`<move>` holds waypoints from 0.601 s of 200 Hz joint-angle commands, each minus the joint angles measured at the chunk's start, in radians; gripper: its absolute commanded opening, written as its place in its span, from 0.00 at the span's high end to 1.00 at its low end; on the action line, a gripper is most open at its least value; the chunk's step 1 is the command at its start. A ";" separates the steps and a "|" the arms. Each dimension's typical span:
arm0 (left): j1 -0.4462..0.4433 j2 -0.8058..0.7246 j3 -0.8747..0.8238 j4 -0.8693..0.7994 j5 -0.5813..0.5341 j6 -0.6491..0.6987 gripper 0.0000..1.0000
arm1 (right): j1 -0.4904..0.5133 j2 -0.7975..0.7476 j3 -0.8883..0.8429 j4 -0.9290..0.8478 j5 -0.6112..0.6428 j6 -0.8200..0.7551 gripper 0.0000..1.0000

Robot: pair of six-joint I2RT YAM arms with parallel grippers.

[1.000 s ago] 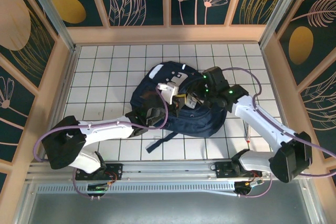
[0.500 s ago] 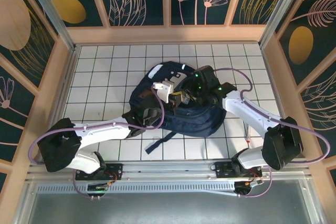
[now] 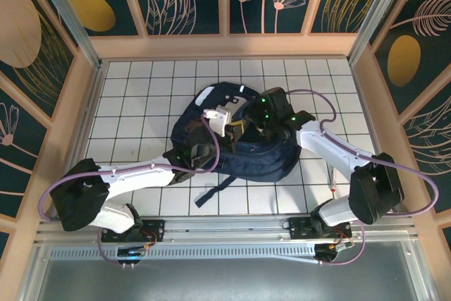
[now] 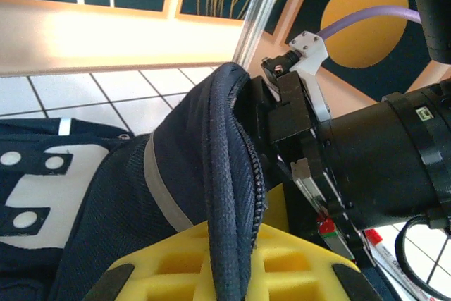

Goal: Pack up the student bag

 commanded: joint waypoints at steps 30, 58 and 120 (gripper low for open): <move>-0.030 -0.050 -0.007 0.151 0.180 -0.003 1.00 | -0.094 -0.177 -0.107 -0.110 -0.099 -0.153 0.53; -0.029 -0.037 -0.033 0.145 0.199 0.008 1.00 | -0.097 -0.199 -0.153 -0.183 -0.079 -0.181 0.69; -0.030 -0.021 -0.010 0.149 0.217 -0.003 1.00 | -0.034 -0.146 -0.257 0.040 -0.191 -0.069 0.82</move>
